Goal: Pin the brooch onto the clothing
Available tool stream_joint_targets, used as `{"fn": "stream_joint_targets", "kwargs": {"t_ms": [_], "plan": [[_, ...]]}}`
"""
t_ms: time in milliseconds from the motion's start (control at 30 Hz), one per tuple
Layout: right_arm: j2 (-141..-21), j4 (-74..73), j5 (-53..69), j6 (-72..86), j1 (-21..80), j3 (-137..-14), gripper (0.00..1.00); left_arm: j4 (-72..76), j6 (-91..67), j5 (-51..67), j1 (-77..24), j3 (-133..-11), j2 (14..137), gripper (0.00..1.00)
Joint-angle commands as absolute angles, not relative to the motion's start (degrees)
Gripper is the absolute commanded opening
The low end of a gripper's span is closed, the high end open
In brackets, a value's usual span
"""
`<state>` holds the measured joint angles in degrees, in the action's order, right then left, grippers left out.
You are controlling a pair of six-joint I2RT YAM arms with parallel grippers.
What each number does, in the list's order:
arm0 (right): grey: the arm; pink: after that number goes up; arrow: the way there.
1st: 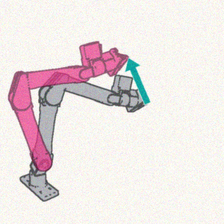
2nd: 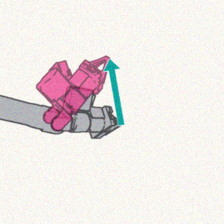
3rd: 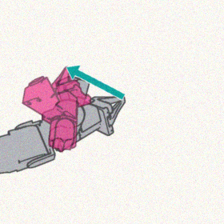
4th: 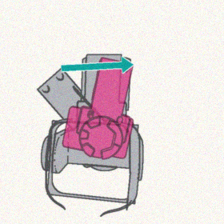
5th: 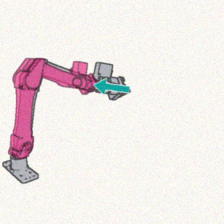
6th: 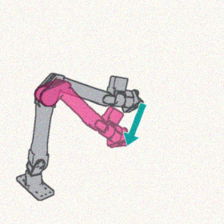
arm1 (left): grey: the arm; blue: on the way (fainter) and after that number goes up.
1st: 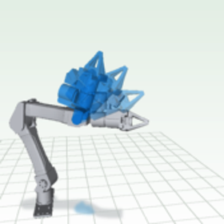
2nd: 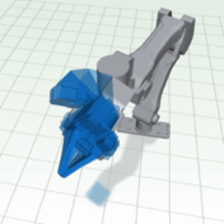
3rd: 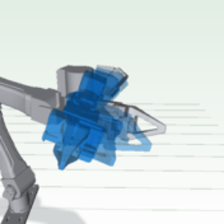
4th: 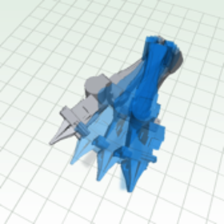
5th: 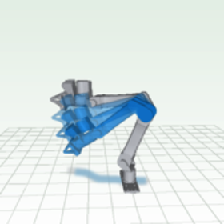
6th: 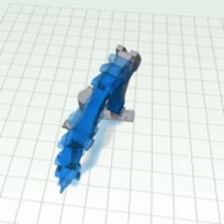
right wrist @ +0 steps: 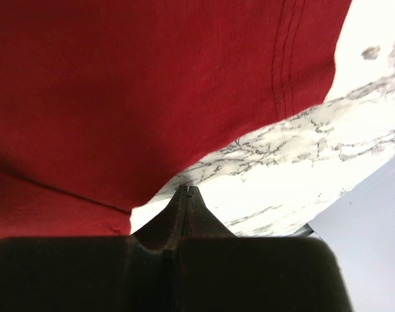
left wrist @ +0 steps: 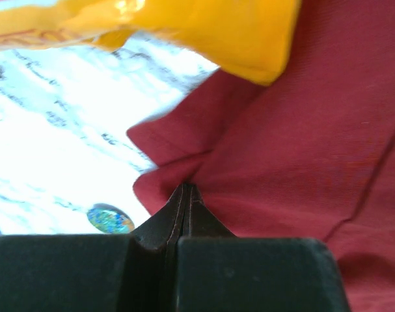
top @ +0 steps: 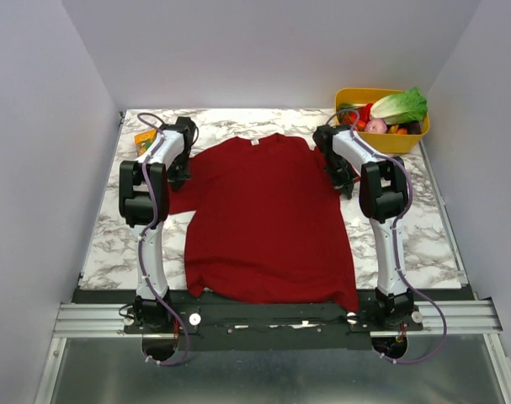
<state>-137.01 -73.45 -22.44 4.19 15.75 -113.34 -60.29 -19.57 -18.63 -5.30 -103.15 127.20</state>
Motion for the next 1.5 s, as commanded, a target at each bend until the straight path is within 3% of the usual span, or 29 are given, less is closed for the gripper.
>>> {"fn": "stream_joint_targets", "kwargs": {"t_ms": [0,200,467,800,1000,1467], "plan": [[-135.8,-74.1,-22.4,6.1,15.6,-111.4,0.01,-62.7,-18.5,-23.9,-4.6,-104.5,128.3,0.00],[-133.8,-74.4,-22.8,8.3,15.9,-114.8,0.01,-59.9,-17.8,-21.2,-5.4,-109.2,124.8,0.00],[-120.9,-64.9,-17.7,9.1,15.8,-113.7,0.01,-54.7,-16.3,-17.8,-12.7,-113.7,118.3,0.00],[-108.2,-51.2,-0.4,11.2,15.6,-104.4,0.01,-60.7,-17.2,-12.8,-18.2,-125.6,132.0,0.00],[-102.7,-46.9,9.5,12.3,15.4,-102.0,0.01,-59.7,-18.4,-12.1,-18.7,-122.7,133.5,0.00],[-99.0,-45.7,12.7,12.8,13.9,-102.2,0.01,-73.8,-18.5,-16.3,-18.0,-138.7,151.3,0.00]]}}
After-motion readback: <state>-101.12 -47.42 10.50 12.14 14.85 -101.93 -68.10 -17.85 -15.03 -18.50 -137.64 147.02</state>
